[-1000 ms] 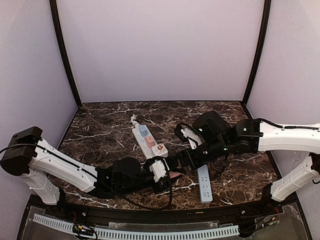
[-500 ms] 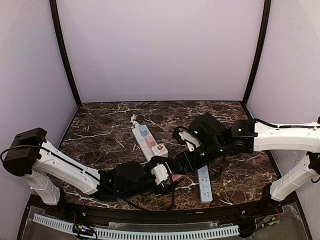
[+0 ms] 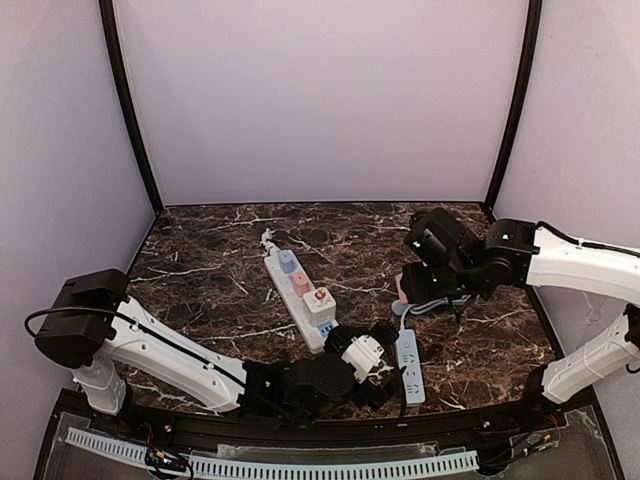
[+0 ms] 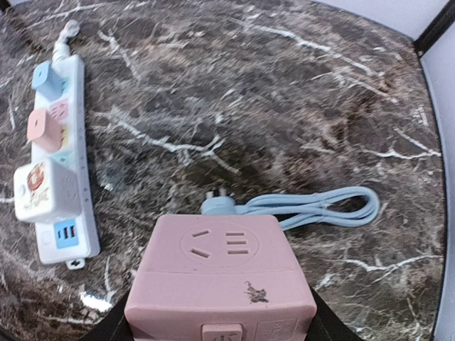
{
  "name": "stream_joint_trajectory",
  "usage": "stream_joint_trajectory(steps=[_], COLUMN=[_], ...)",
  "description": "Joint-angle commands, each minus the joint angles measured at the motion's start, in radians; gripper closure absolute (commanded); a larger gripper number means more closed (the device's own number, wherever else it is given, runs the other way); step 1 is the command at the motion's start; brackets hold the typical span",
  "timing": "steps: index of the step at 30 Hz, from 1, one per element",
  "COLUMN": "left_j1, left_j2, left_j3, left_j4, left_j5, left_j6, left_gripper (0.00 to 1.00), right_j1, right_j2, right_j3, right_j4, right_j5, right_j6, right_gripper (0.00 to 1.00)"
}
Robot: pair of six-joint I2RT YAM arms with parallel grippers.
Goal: Insert the plug
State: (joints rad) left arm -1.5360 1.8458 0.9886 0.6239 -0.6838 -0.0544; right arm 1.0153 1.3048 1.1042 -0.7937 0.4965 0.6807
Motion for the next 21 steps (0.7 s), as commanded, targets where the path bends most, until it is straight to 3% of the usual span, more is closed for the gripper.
stream_joint_trajectory(steps=[1, 6, 13, 21], left_j1=[-0.029, -0.038, -0.04, -0.041], left_j2=[0.09, 0.215, 0.309, 0.47], left_j3=[0.125, 0.325, 0.444, 0.669], left_j4=[-0.221, -0.381, -0.419, -0.632], left_j5=[-0.109, -0.119, -0.161, -0.177], left_j6=[-0.24, -0.34, -0.458, -0.591], left_gripper=[0.01, 0.01, 0.01, 0.01], right_j1=[-0.025, -0.032, -0.032, -0.032], right_j2=[-0.061, -0.16, -0.228, -0.254], right_j3=[0.064, 0.047, -0.003, -0.031], right_j4=[-0.081, -0.058, -0.036, 0.007], right_j5=[0.257, 0.281, 0.273, 0.247], right_j6=[0.069, 0.088, 0.097, 0.075], right_gripper=[0.96, 0.98, 1.0, 1.0])
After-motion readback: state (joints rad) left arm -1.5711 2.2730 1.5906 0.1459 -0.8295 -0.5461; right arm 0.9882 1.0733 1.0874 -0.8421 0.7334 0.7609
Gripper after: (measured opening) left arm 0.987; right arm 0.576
